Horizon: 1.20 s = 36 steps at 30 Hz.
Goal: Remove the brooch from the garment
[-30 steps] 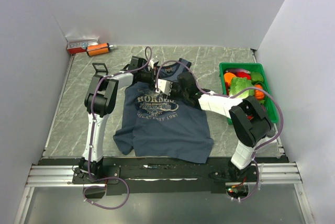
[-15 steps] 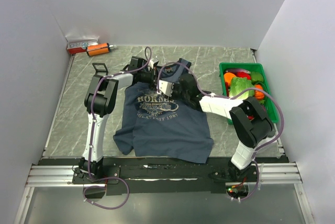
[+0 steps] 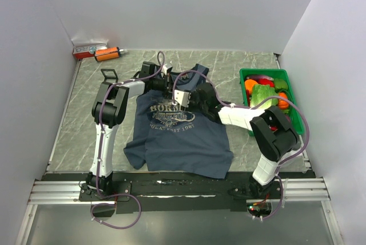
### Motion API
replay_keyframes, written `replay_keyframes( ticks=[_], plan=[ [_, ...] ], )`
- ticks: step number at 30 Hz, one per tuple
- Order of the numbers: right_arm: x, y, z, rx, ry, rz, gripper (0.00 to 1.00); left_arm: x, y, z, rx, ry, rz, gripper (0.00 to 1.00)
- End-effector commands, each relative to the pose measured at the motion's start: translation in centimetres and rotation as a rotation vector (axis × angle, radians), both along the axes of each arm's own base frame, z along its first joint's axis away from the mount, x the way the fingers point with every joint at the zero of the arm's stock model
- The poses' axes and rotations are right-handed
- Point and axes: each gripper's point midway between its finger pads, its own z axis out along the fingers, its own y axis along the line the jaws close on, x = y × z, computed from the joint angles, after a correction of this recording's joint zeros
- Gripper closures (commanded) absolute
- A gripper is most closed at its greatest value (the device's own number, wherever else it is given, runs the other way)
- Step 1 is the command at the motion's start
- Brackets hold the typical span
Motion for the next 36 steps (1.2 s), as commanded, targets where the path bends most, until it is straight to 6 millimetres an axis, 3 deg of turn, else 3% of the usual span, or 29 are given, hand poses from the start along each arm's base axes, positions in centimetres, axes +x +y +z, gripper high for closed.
replay_keyframes(
  ticks=[1,3,4,5,8,10,15,24,36],
  plan=[
    [1.3,-0.7,2.8,0.099,0.059,-0.054,0.49,0.0,0.4,1.7,-0.007,-0.053,-0.015,0.99],
    [0.3,0.0,4.9,0.203,0.177,0.017,0.49,0.5,0.6,1.2,0.042,-0.141,-0.022,0.99],
    [-1.5,-1.5,3.6,0.210,0.354,-0.023,0.47,0.5,1.0,0.0,0.113,-0.125,-0.007,0.99],
    [-1.2,-1.4,5.3,0.256,0.392,-0.029,0.47,0.5,1.2,-0.7,0.140,-0.193,-0.033,0.99],
    [-3.0,-1.6,5.7,0.368,0.697,-0.082,0.46,0.5,1.6,-1.0,0.163,-0.232,-0.056,0.99],
    [-3.8,-0.9,4.5,0.425,0.878,-0.135,0.45,0.2,1.6,-1.5,0.160,-0.233,-0.064,0.99],
    [-4.3,0.5,1.7,0.517,1.137,-0.288,0.44,-0.9,1.8,-2.5,0.165,-0.215,-0.074,0.99],
    [-2.9,0.9,-3.1,0.449,1.179,-0.420,0.43,-1.9,2.1,-5.9,0.198,-0.161,-0.083,0.99],
    [-0.5,1.6,-5.1,0.471,1.211,-0.564,0.48,-2.1,2.1,-7.4,0.215,-0.151,-0.088,0.99]
  ],
)
